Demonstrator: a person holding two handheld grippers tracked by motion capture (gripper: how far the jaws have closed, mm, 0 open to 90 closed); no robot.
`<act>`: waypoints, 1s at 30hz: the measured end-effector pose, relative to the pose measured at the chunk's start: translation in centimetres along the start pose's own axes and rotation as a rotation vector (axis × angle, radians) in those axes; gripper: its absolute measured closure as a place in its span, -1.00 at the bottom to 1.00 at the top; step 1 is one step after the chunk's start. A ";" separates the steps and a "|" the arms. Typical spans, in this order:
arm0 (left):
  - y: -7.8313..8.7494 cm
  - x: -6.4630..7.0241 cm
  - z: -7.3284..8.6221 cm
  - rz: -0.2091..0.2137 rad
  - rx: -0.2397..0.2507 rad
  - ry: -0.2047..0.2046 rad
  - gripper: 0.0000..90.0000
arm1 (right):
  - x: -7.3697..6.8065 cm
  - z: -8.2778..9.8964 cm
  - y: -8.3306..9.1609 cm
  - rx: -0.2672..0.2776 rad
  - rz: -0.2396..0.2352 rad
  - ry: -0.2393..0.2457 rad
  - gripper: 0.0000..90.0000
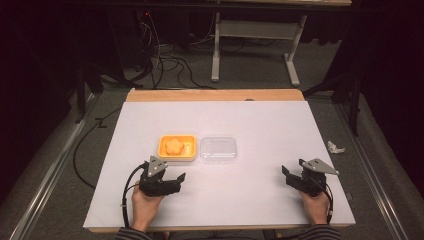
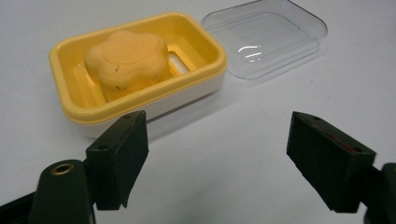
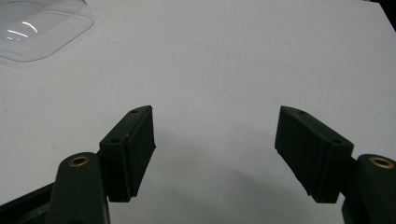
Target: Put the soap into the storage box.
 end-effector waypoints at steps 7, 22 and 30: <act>-0.5 0.2 0.3 0.001 -0.017 -0.008 -0.53 | 0.0 0.0 0.0 0.003 0.002 -0.003 -0.36; -1.7 0.5 0.5 -0.001 -0.028 -0.014 -0.52 | 0.0 0.0 0.0 0.002 0.001 0.000 -0.36; -2.5 0.7 0.8 -0.002 -0.043 -0.026 -0.53 | 0.0 0.0 0.0 0.004 0.001 0.000 -0.36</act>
Point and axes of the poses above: each handheld gripper's, and its own axes: y roughly backward along the jaws, z roughly out of its underside, x roughly to its right, the point moved 10 cm from there along -y, roughly forward along the jaws, and after that the axes turned 3 degrees about y, right-handed, at the moved point
